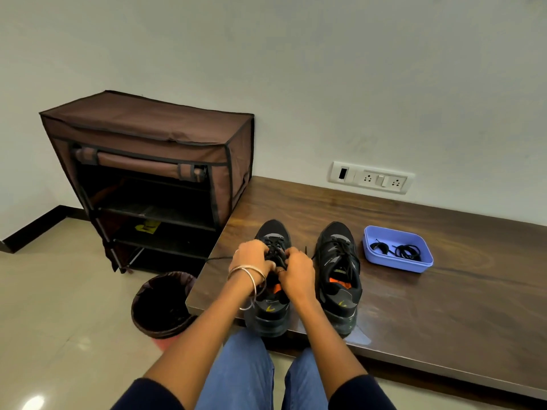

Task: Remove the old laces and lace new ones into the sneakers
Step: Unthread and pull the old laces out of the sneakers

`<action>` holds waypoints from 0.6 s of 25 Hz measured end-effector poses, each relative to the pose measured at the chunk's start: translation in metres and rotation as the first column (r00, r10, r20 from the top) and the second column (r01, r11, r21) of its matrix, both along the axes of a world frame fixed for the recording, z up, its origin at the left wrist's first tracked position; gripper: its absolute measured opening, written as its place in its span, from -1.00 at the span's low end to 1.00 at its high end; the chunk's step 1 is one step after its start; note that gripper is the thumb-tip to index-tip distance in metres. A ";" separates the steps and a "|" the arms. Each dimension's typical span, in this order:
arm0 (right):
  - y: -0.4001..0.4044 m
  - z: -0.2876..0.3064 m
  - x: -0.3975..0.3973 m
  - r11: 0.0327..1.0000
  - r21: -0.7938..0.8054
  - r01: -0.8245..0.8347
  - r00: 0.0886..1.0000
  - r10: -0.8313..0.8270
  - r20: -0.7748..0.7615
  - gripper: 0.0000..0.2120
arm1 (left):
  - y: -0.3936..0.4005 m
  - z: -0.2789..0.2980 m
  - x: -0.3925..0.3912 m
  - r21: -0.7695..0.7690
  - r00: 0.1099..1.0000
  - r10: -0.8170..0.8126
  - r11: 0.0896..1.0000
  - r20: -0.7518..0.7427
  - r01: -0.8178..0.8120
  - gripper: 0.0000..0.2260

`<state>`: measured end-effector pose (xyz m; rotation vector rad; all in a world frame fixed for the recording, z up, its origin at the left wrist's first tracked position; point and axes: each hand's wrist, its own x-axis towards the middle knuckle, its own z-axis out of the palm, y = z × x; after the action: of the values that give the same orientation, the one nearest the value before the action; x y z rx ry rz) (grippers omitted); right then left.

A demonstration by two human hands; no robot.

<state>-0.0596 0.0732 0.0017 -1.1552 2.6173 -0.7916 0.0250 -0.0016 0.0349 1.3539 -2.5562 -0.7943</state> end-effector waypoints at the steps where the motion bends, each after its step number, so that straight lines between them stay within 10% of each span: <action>1: 0.003 -0.005 0.000 0.998 -0.048 0.042 0.999 -0.040 0.037 -0.73 | 0.001 -0.008 -0.004 -0.088 0.999 -0.021 0.996 0.034 0.024 -0.67; 10: 0.012 -0.008 -0.024 0.986 -0.137 0.096 0.974 -0.064 0.219 -0.84 | 0.003 -0.047 -0.009 -0.376 0.987 -0.115 0.924 -0.108 0.067 -0.73; 15: 0.007 -0.008 -0.018 0.996 -0.080 0.047 0.990 -0.036 0.136 -0.81 | 0.001 -0.037 -0.011 -0.462 0.975 -0.167 0.860 0.145 0.216 -0.73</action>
<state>-0.0778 0.0805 -0.0060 -1.0322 2.5271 -0.9592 0.0144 -0.0009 -0.0019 1.0143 -2.7388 -0.0899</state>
